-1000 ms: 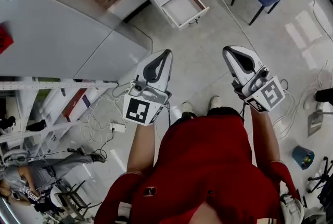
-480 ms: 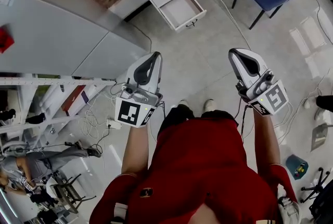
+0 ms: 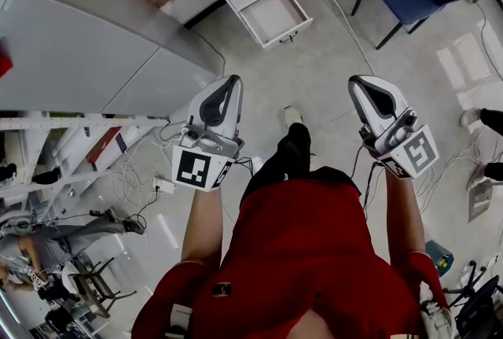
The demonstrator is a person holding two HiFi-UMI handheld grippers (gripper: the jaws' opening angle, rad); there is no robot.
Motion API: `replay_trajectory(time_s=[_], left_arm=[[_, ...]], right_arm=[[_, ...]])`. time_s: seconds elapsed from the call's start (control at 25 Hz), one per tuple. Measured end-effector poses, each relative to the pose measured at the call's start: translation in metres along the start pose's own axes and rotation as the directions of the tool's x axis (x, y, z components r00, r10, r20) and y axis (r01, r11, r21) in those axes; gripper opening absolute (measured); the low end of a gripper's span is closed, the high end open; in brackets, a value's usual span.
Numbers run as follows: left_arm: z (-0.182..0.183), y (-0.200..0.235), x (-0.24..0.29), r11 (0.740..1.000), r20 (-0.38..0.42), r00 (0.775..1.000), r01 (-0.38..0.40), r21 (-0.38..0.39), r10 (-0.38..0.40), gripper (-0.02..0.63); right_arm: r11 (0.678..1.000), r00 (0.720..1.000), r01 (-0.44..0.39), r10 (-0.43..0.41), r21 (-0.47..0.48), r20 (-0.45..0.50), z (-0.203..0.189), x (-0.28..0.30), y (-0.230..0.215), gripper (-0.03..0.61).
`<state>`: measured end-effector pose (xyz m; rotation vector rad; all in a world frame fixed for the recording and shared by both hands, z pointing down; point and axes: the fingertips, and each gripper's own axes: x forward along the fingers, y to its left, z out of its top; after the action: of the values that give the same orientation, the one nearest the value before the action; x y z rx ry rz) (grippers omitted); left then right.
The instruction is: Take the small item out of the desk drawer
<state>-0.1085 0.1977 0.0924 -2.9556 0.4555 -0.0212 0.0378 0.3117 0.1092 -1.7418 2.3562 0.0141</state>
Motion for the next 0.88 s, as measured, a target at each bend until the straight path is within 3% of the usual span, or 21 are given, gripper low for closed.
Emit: replay_trajectory(time_s=[0.4, 0.88], left_arm=[[-0.033, 0.085, 0.07, 0.998, 0.027, 0.998, -0.058, -0.013, 0.058, 0.003], [-0.063, 0.189, 0.141, 0.994, 0.026, 0.995, -0.094, -0.052, 0.096, 0.003]], right_arm=[[0.992, 0.989, -0.108, 0.101, -0.067, -0.104, -0.015, 0.101, -0.051, 0.012], [0.971, 0.963, -0.225, 0.208, -0.082, -0.174, -0.043, 0.236, -0.123, 0.012]])
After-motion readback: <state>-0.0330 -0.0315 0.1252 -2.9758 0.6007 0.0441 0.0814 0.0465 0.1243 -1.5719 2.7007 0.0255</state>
